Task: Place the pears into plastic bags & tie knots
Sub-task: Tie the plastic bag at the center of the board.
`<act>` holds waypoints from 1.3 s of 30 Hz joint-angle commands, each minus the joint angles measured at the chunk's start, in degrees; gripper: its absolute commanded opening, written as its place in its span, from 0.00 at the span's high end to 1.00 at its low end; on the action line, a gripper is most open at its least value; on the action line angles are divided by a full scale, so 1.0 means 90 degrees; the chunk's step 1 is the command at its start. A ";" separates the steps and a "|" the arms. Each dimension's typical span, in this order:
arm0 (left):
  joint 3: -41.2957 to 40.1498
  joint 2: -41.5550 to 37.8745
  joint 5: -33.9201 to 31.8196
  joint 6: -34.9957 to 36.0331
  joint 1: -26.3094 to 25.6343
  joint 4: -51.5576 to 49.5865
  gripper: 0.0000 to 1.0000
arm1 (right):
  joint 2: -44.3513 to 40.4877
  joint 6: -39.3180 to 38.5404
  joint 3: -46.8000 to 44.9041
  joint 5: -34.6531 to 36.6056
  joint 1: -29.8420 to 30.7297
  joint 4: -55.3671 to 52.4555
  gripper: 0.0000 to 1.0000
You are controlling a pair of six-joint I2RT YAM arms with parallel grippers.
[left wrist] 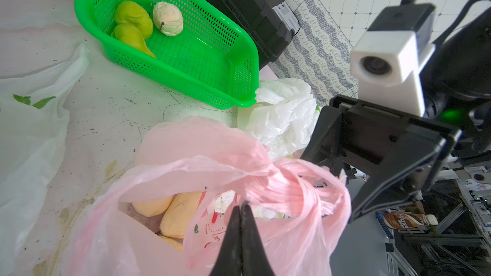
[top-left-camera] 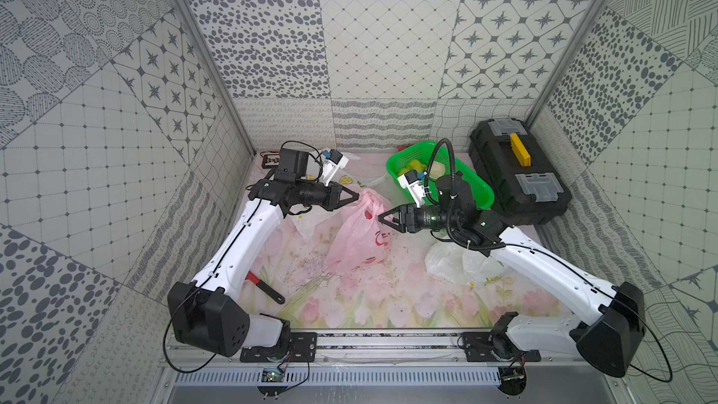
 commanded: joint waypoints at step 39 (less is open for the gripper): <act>0.1229 0.0602 -0.1533 0.0531 -0.0885 -0.0835 0.60 | -0.0093 0.0160 -0.0740 -0.0211 -0.1185 0.0608 1.00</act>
